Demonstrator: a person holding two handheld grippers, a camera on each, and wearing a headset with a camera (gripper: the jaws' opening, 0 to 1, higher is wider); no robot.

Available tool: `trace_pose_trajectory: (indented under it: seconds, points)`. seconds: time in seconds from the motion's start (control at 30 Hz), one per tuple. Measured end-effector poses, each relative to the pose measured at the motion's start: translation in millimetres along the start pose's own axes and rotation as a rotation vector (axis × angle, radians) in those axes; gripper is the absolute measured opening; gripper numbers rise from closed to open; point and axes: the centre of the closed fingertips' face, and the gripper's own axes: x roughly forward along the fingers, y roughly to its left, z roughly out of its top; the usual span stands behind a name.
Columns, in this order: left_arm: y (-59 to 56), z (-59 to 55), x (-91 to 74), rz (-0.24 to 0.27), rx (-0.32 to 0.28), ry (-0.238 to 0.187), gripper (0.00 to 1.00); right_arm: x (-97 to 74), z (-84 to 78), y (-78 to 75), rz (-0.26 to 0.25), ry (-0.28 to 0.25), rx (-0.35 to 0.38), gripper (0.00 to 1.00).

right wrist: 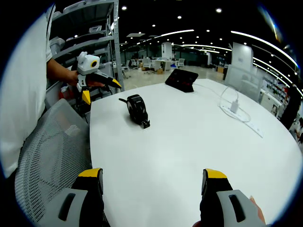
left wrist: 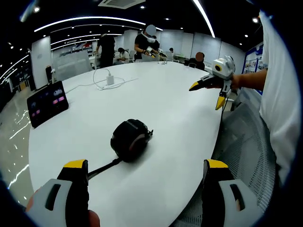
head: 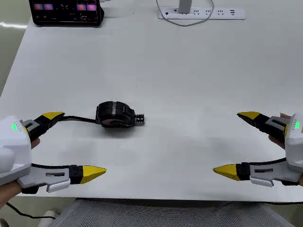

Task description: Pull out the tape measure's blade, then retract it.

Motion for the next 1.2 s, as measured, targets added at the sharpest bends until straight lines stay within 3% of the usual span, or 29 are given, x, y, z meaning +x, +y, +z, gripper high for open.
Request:
trace_pose_trajectory:
  seconds: [0.33,0.73,0.97,1.2]
  points:
    - [0.6,0.8,-0.7,-0.013,0.023,0.003,0.99,-0.6,-9.0,2.5,-0.031,0.006,0.004,0.87]
    - [2.4,0.9,-1.1,-0.006,0.027,0.000,0.99,-3.6,-15.7,1.9,-0.028,0.019,0.015,0.86]
    - [-4.0,-4.8,0.0,-0.035,0.015,0.018,0.99,-5.5,-16.0,3.0,-0.025,0.021,0.018,0.86]
    - [-1.0,-4.1,-1.2,-0.023,0.011,0.008,0.99,-5.9,-17.0,4.3,-0.021,0.028,0.018,0.86]
